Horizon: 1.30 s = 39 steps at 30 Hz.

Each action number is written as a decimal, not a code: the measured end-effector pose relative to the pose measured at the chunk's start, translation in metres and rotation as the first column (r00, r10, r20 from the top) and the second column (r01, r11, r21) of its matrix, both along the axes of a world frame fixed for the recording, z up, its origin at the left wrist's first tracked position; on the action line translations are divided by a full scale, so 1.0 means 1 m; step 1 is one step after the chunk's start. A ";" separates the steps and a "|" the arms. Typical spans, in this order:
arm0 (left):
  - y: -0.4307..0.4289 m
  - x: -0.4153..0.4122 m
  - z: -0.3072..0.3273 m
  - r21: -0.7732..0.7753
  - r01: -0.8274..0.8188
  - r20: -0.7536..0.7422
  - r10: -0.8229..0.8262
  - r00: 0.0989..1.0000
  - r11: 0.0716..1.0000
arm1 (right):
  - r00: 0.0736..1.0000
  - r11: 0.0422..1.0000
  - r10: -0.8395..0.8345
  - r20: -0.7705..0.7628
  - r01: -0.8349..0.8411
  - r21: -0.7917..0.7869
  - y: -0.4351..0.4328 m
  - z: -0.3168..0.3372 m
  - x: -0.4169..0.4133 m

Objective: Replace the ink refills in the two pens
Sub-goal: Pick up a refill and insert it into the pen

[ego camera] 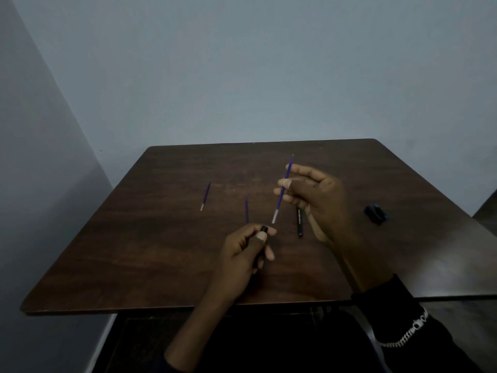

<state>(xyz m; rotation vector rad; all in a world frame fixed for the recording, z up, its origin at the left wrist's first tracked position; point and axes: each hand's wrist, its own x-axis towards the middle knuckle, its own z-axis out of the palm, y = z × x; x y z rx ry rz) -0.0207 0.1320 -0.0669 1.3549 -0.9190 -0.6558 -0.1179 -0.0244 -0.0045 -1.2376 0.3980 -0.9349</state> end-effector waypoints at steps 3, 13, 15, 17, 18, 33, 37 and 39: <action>-0.002 -0.006 -0.001 -0.028 0.026 0.041 -0.025 0.999 0.999 | 0.998 0.999 -0.017 0.057 0.020 -0.044 0.008 -0.003 -0.006; -0.007 -0.011 -0.005 -0.064 0.063 0.067 -0.059 0.996 0.996 | 0.996 0.985 -0.074 0.044 0.080 -0.156 0.014 -0.005 -0.014; -0.008 -0.011 -0.005 -0.072 0.060 0.064 -0.056 0.996 0.996 | 0.998 0.984 -0.060 0.034 0.065 -0.164 0.017 -0.006 -0.015; -0.009 -0.012 -0.004 -0.083 0.053 0.071 -0.047 0.996 0.995 | 0.999 0.983 -0.044 0.007 0.044 -0.180 0.020 -0.008 -0.017; -0.010 -0.012 -0.004 -0.087 0.051 0.074 -0.044 0.996 0.995 | 0.999 0.980 -0.034 -0.010 0.032 -0.195 0.022 -0.009 -0.017; -0.016 -0.018 0.004 -0.162 0.034 0.054 -0.025 0.998 0.986 | 0.985 0.912 -0.054 -0.163 -0.017 -0.409 0.028 -0.022 -0.025; -0.017 -0.021 0.004 -0.163 0.035 0.041 -0.029 0.999 0.986 | 0.987 0.906 -0.046 -0.152 -0.023 -0.424 0.027 -0.025 -0.027; -0.018 -0.023 0.002 -0.159 0.038 0.031 -0.034 0.999 0.987 | 0.986 0.900 -0.041 -0.160 -0.033 -0.434 0.026 -0.027 -0.029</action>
